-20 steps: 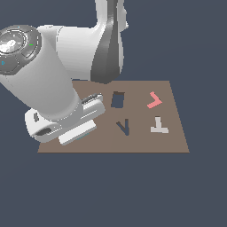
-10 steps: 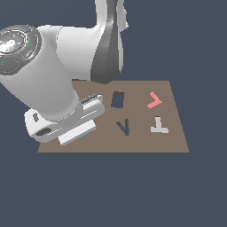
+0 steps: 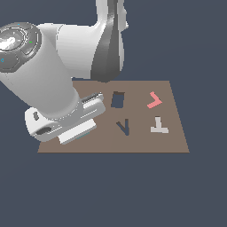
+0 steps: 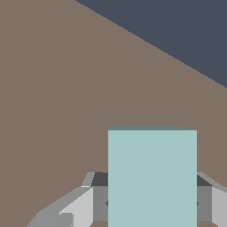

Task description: Insert a designated object into the corresponding slot on a board.

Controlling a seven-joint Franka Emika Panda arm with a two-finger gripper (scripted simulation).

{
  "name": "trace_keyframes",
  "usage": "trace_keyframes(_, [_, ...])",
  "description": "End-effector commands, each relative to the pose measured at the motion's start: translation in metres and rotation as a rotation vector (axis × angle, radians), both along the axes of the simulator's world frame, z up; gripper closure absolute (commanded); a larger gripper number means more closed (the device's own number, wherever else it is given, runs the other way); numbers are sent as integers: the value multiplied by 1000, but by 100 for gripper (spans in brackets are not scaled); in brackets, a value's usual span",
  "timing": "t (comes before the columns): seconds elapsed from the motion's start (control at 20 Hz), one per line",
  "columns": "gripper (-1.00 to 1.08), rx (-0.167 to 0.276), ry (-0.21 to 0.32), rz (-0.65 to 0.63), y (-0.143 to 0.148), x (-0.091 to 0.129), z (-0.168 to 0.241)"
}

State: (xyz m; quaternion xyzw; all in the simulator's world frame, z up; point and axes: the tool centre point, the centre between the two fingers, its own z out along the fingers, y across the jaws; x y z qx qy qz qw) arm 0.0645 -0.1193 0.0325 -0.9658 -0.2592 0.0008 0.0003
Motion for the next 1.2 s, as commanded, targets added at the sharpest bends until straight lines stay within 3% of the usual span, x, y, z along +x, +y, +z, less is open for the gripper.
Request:
trace_keyframes(0.0, [108, 0, -1, -10, 1, -2, 1])
trace_keyframes(0.6, [108, 0, -1, -159, 23, -37, 2])
trace_keyframes(1.15, [108, -1, -1, -413, 73, -86, 5])
